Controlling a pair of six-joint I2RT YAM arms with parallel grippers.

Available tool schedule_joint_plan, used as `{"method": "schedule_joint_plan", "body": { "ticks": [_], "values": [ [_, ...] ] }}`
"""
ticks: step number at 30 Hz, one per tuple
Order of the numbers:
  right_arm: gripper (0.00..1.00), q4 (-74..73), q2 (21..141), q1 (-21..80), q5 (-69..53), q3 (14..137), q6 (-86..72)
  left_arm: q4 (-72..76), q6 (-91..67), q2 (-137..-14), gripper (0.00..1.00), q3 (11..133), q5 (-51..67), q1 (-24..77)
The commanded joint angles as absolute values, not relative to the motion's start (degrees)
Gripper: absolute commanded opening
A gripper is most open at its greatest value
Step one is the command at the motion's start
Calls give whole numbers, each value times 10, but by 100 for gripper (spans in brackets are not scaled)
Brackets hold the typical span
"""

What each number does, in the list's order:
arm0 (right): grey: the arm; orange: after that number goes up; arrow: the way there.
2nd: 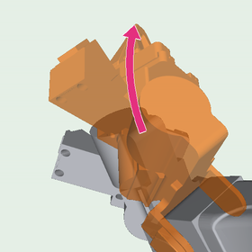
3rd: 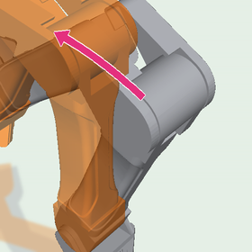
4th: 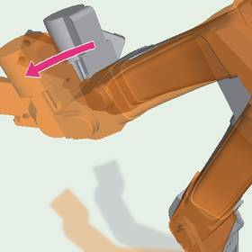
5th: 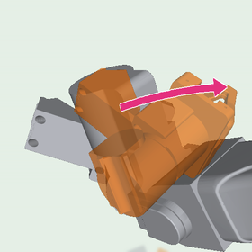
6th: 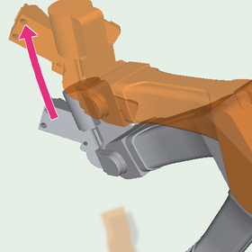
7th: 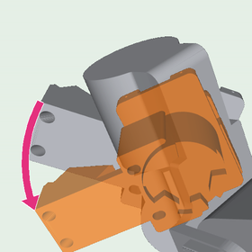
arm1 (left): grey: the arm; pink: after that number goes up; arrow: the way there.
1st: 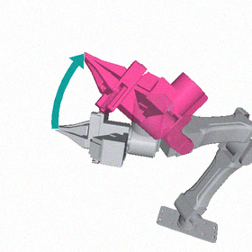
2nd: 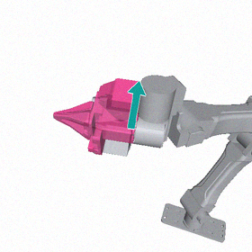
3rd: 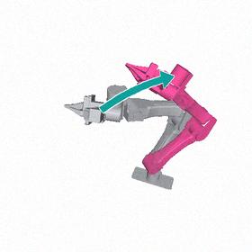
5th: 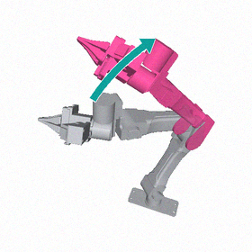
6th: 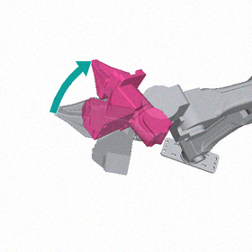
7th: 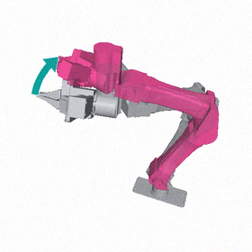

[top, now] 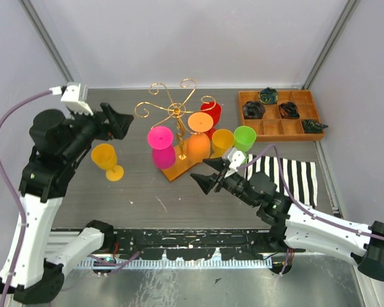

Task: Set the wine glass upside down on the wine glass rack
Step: Turn the wine glass upside down at the wine rack.

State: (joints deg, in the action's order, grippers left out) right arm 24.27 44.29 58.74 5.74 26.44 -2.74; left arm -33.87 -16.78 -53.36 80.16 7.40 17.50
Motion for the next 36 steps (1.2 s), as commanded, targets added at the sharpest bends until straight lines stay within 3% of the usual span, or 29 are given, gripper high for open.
{"method": "schedule_joint_plan", "body": {
  "ticks": [1,15,20,22,23,26,30,36],
  "values": [
    [70,168,410,587,101,264,-79,-401,-155,-479,91,748,16,173],
    [70,-129,450,586,232,338,-283,-500,-179,-383,91,664,-37,174],
    [77,-248,464,586,251,387,-348,-508,-182,-382,91,656,-40,174],
    [88,-292,470,586,251,416,-364,-510,-183,-382,91,655,-43,173],
    [95,-319,478,586,243,439,-366,-511,-183,-382,91,653,-44,174],
    [96,-408,505,586,262,532,-376,-509,-188,-377,91,643,-45,174],
    [92,-477,511,586,327,670,-380,-516,-192,-369,90,637,-41,174],
    [86,-467,556,586,362,841,-309,-524,-197,-347,90,612,-36,174]
  ]
}}
